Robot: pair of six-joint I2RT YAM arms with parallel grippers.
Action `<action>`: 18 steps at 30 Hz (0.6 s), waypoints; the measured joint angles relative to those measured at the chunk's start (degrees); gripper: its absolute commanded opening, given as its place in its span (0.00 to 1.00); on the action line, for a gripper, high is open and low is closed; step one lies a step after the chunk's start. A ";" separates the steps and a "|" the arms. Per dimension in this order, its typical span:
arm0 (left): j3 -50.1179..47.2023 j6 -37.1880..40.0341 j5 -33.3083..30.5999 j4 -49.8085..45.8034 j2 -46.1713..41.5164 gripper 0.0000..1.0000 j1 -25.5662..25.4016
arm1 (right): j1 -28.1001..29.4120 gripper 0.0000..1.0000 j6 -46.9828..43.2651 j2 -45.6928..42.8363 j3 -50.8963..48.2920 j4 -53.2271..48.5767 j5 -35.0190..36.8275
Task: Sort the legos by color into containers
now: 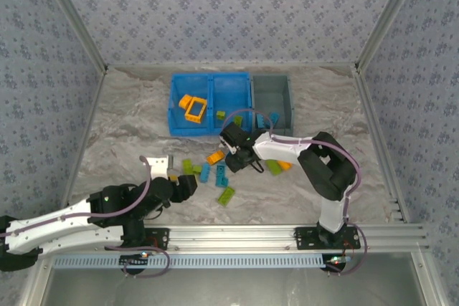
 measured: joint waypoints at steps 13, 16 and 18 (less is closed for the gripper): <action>2.58 3.32 1.95 6.16 8.35 0.75 -0.02 | 3.34 0.29 4.66 -19.34 -11.63 2.40 0.17; 6.56 5.70 2.56 8.96 13.46 0.76 -0.02 | 0.74 0.30 7.10 -29.86 -12.46 0.79 0.48; 8.98 7.50 2.99 10.88 16.83 0.76 -0.02 | -2.99 0.30 8.35 -34.34 -12.28 0.39 0.39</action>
